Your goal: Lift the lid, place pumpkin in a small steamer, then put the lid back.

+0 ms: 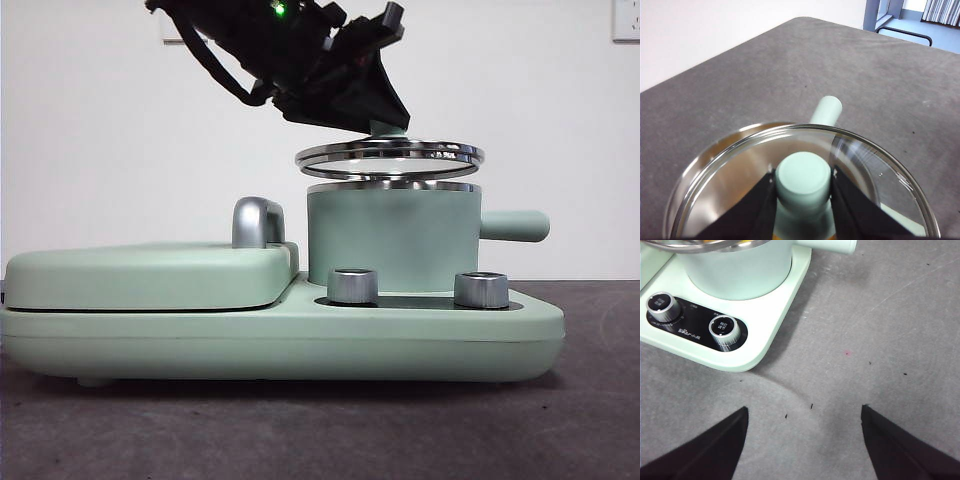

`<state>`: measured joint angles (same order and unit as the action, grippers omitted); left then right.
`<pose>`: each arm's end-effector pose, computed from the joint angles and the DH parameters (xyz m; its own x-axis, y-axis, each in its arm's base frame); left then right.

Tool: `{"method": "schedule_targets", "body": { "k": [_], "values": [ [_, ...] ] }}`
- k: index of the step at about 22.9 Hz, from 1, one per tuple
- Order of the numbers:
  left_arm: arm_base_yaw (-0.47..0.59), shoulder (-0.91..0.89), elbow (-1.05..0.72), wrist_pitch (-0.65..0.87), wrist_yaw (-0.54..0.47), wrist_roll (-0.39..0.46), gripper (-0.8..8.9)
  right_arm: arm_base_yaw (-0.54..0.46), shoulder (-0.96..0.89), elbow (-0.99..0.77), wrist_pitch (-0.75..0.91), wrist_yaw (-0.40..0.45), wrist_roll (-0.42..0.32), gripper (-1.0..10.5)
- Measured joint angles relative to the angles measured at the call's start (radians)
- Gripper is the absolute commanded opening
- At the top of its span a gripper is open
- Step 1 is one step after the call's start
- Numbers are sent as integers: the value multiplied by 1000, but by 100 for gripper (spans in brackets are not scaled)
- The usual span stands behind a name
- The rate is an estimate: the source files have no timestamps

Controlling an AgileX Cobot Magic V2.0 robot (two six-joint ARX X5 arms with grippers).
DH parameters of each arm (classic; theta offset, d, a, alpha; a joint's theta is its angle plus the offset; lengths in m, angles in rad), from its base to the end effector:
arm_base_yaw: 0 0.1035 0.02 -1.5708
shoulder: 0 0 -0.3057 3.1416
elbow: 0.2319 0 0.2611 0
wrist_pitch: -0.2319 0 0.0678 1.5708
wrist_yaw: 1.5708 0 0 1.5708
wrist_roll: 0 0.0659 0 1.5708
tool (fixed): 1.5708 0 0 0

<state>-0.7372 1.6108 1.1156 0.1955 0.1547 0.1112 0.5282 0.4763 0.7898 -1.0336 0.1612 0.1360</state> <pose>0.2977 -0.2840 0.3018 0.5953 -0.7487 -0.2917 0.7927 0.6066 0.0608 0.0670 0.0269 0.2915 0.7218 0.2353 -0.6509 -0.3124 0.9500 -0.0029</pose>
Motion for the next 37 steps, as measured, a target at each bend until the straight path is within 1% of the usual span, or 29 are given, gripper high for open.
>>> {"method": "schedule_targets", "body": {
  "k": [4,10,15,21,25,27,32,37],
  "values": [
    [0,41,55,38,0,1,10,0,0,0,0,0,0,346],
    [0,112,81,34,0,13,10,0,0,0,0,0,0,346],
    [7,114,88,42,-1,25,10,0,0,0,0,0,0,346],
    [47,114,105,41,-3,23,10,0,0,0,0,0,0,346],
    [50,114,105,22,0,23,10,0,0,0,0,1,0,346],
    [50,114,105,21,2,18,10,0,0,0,0,18,1,346],
    [50,114,105,-12,27,7,10,0,0,0,0,22,1,346],
    [50,114,105,-12,62,8,10,0,0,0,0,22,1,346]
  ]
}}
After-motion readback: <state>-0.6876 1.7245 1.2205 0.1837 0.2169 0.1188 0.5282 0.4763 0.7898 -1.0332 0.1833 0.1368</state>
